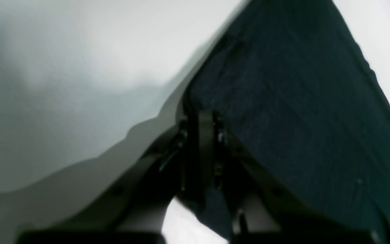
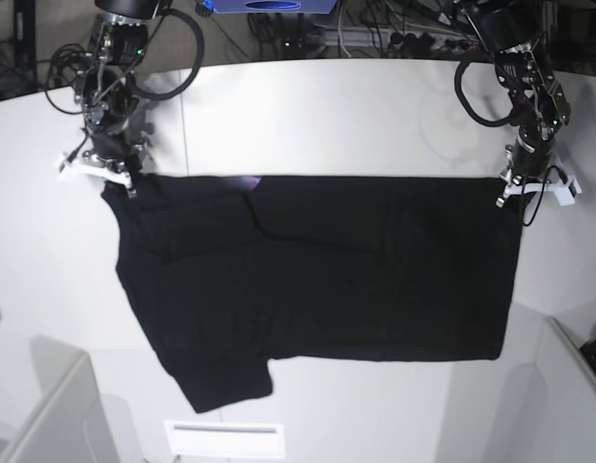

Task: Fold the T-shirt properly
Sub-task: 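Lower the shirt with both grippers and release the shoulders, then move the right gripper to the hem corner, then the left gripper, then grasp the hem corners with both grippers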

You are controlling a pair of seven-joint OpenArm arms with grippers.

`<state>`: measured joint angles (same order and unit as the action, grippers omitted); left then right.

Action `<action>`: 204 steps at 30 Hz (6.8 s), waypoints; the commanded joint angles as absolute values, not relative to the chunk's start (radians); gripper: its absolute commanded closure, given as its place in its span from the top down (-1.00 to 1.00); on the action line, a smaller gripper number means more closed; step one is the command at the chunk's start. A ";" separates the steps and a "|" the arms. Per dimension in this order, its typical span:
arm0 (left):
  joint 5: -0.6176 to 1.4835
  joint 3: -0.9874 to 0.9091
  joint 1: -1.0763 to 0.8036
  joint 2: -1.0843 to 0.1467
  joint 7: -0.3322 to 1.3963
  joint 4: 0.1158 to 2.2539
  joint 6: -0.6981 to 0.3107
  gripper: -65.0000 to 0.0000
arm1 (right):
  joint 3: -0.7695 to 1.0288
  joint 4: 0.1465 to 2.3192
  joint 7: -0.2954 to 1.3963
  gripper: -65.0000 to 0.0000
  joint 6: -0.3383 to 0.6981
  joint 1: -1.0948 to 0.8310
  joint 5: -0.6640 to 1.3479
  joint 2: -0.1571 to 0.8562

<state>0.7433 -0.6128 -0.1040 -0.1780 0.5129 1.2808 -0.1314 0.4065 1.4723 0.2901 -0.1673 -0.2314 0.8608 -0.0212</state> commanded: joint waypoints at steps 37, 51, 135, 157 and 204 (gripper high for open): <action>0.746 -0.615 -0.618 -0.191 0.524 1.627 -0.125 -1.00 | 0.410 1.844 0.305 -1.00 -0.197 -0.682 0.852 -0.019; 0.745 -0.615 -0.645 -0.189 0.524 1.644 -0.125 -1.00 | 0.409 1.847 0.306 -1.00 -0.197 -0.722 0.852 -0.022; 0.736 -0.659 -0.225 -0.516 0.522 1.575 -0.125 0.62 | -0.355 0.568 0.473 0.41 0.262 0.644 0.845 0.321; 0.736 -0.473 -0.064 -0.521 0.522 1.369 -0.125 0.65 | -0.397 0.567 0.478 -1.00 0.257 0.641 0.843 0.320; 0.737 0.056 0.397 -0.512 0.516 0.779 -0.125 -1.00 | -0.389 0.567 0.441 -1.00 0.255 0.627 0.843 0.326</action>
